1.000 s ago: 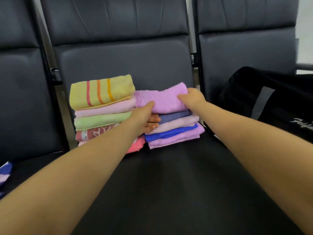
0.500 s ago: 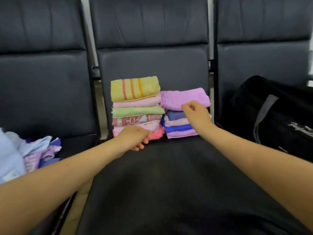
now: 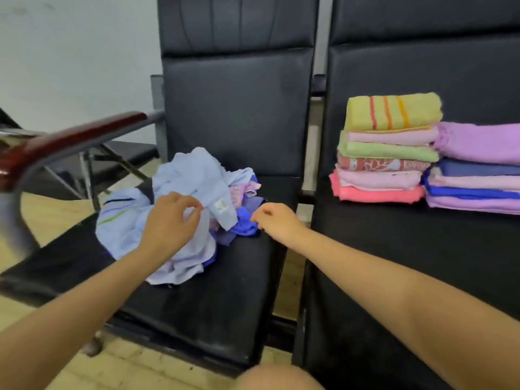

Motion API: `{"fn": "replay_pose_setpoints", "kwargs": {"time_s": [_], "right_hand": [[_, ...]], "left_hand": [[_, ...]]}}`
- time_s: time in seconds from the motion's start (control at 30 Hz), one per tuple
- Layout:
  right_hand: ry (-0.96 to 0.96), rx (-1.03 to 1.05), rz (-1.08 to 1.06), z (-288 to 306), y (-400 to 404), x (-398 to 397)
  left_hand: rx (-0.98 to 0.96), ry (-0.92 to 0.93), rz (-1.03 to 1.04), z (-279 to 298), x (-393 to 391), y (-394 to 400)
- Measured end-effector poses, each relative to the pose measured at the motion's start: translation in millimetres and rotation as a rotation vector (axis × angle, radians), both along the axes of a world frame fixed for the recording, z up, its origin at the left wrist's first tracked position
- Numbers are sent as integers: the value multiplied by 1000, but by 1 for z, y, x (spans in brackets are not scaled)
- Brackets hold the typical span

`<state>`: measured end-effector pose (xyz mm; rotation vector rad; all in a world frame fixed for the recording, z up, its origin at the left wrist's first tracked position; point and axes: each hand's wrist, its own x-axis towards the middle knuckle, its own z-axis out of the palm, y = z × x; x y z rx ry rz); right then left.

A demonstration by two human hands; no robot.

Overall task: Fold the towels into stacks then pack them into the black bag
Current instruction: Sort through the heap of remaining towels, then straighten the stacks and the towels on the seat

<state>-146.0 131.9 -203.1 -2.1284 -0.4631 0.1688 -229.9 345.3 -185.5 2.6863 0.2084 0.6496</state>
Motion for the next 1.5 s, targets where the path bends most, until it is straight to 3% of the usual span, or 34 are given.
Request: {"fn": "replay_pose_setpoints", "kwargs": {"time_s": [0.13, 0.23, 0.33, 0.47, 0.53, 0.7, 0.83, 1.0, 1.13, 1.3, 1.4, 1.5], "right_hand": [[11, -9, 31, -1, 63, 5], [-83, -15, -42, 5, 95, 16], [-153, -61, -111, 10, 121, 35], [-217, -38, -219, 27, 156, 55], [-233, -28, -171, 35, 171, 60], [-277, -519, 117, 22, 181, 75], [-338, -388, 141, 22, 168, 77], [-190, -263, 150, 33, 145, 66], [74, 123, 100, 57, 133, 50], [316, 540, -76, 126, 106, 40], [201, 622, -118, 165, 75, 36], [-107, 537, -128, 185, 32, 19]], "left_hand": [[-63, 126, 216, -26, -6, 58], [-176, 272, 177, -49, -5, 73], [-223, 128, 145, -67, -4, 76], [-440, -21, 39, -65, -7, 76], [-570, -78, 47, -64, -8, 76], [-644, -156, 156, -68, -3, 77], [-632, -177, 149, -67, -6, 73], [-500, -144, 143, -66, -7, 70], [-459, -151, 152, -66, -7, 69], [-359, -68, 150, -65, -3, 69], [-399, 5, 197, -51, 1, 59], [-587, -103, 165, -18, 11, 25]]}}
